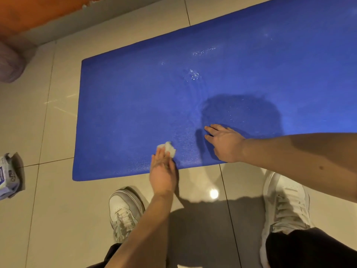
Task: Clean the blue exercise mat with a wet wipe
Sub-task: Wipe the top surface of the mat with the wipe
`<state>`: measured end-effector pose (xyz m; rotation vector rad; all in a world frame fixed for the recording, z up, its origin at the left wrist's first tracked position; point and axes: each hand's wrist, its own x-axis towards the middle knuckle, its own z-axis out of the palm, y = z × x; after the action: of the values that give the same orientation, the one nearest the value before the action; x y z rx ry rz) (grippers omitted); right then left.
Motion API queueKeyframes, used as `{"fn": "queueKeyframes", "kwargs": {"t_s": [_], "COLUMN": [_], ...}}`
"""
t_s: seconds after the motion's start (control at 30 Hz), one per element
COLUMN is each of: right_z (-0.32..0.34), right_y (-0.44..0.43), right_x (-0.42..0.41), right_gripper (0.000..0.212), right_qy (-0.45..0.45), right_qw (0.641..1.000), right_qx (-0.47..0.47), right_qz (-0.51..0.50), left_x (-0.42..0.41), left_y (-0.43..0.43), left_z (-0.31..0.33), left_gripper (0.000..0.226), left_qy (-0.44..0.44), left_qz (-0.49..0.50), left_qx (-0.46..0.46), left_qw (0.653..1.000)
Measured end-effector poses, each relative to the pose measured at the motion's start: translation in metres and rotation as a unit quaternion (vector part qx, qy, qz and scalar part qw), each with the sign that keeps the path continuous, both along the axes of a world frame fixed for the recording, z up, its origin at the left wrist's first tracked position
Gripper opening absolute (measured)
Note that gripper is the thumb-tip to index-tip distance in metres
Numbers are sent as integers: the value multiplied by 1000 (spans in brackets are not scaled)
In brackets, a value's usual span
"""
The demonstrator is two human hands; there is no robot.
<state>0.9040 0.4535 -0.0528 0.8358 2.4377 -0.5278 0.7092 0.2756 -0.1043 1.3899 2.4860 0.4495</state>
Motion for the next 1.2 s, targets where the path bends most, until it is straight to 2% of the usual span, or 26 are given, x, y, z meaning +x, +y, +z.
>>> {"fn": "queueKeyframes", "kwargs": {"t_s": [0.1, 0.2, 0.33, 0.43, 0.5, 0.73, 0.9, 1.03, 1.17, 1.2], "right_z": [0, -3, -6, -4, -3, -1, -4, -5, -11, -13], "right_y": [5, 9, 13, 20, 25, 28, 27, 32, 37, 39], "right_x": [5, 9, 10, 12, 16, 22, 11, -2, -6, -6], "right_gripper": [66, 64, 68, 68, 70, 73, 70, 72, 74, 74], "right_qy": [6, 15, 9, 2, -3, -8, 11, 20, 14, 11], "right_qw": [1000, 1000, 999, 996, 995, 995, 994, 995, 996, 996], "right_qx": [4, 10, 18, 27, 26, 24, 17, 13, 9, 8], "right_qz": [-7, -6, -49, -84, -95, -98, -106, -98, -87, -83], "left_x": [-28, -2, 74, 102, 90, -19, -12, -8, -7, -7], "left_y": [-2, 9, 32, 49, 52, 43, 48, 49, 54, 54], "left_z": [-1, -3, 0, 4, 3, -1, 13, 11, 0, -1], "left_gripper": [41, 46, 50, 49, 48, 40, 33, 41, 44, 44], "left_qy": [8, -36, -83, -34, -10, 50, 43, 50, 8, -45], "left_qz": [88, 134, 48, -78, -113, -16, 8, 24, 34, 48], "left_qx": [-37, -14, 25, 27, 15, -66, -48, -48, -15, -15], "left_qw": [995, 990, 995, 996, 993, 996, 998, 997, 999, 998]}}
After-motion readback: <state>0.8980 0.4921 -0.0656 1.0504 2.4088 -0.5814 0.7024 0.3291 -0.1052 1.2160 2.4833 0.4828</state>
